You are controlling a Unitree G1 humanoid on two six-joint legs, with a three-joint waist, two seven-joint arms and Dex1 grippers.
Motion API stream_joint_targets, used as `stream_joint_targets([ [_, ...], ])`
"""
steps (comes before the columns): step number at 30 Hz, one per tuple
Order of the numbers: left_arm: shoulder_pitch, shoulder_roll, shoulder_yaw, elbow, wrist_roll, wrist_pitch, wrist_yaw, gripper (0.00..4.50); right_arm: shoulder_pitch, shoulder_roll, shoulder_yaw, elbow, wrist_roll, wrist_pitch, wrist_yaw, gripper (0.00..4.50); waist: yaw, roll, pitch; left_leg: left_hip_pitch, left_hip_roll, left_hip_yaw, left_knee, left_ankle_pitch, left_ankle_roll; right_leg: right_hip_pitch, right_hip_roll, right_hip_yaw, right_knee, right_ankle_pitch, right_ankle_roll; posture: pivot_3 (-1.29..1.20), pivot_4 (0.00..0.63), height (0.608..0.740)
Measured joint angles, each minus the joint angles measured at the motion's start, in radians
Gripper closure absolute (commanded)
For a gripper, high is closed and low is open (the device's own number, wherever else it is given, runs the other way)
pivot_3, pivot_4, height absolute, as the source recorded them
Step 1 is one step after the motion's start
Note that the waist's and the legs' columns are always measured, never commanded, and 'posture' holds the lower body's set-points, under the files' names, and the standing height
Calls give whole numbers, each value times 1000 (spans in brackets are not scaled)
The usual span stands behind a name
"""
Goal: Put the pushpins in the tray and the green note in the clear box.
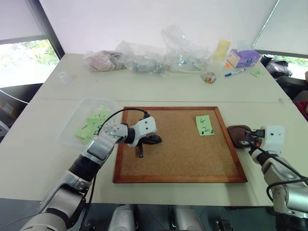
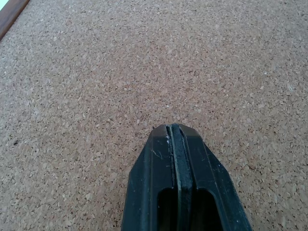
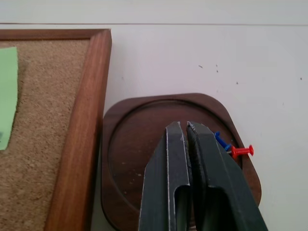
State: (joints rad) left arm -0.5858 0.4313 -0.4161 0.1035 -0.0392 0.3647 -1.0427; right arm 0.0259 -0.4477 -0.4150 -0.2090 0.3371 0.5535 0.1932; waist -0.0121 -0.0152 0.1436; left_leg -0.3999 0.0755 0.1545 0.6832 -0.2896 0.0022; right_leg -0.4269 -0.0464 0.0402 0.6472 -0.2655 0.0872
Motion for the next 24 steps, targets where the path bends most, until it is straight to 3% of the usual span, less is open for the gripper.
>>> stream_joint_targets([
  [7, -2, -2, 0, 1, 6, -1, -1, 4500, -1, 0, -2, 18, 2, 7, 0, 204, 0, 0, 0, 0, 0, -1, 0, 0, 0, 0, 0, 0, 0, 0, 0, 0, 150, 737],
  [24, -2, -4, 2, 3, 8, -3, 0, 4500, -39, 16, -60, -49, 79, -18, 30, 80, 0, 0, 0, 0, -1, -1, 0, 0, 0, 0, 0, 0, 0, 0, 0, 0, 150, 737],
])
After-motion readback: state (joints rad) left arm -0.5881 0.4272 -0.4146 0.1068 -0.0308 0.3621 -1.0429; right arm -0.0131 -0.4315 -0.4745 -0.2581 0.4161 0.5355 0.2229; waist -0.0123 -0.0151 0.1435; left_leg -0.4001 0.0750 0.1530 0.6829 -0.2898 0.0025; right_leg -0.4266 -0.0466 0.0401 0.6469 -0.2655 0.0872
